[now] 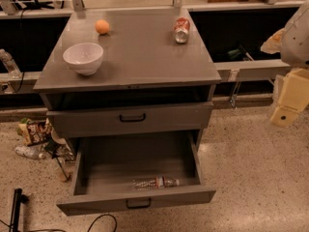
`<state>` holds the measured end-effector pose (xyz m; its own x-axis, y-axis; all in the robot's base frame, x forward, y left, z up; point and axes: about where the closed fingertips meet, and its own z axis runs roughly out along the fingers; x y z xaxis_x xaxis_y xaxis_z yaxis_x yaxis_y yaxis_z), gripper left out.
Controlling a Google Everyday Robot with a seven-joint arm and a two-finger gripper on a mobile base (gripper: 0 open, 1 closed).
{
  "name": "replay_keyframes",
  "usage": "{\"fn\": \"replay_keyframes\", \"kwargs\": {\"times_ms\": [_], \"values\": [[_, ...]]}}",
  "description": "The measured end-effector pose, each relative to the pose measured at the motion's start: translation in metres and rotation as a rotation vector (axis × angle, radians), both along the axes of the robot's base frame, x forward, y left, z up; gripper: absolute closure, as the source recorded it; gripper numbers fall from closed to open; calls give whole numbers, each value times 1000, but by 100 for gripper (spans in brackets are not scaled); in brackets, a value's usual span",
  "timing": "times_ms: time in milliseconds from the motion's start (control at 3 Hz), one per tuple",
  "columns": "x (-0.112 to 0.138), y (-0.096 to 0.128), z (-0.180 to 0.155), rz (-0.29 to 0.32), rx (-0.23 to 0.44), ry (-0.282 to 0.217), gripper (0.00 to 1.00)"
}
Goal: Pick water bottle from middle drawer and place on counter
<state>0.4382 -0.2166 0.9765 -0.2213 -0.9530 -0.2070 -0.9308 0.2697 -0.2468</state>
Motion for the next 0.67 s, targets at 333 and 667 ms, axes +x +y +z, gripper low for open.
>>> {"fn": "replay_keyframes", "kwargs": {"times_ms": [333,667], "values": [[0,0,0,0,0,0,0],[6,4,-17,-11,46,-12,0]]}}
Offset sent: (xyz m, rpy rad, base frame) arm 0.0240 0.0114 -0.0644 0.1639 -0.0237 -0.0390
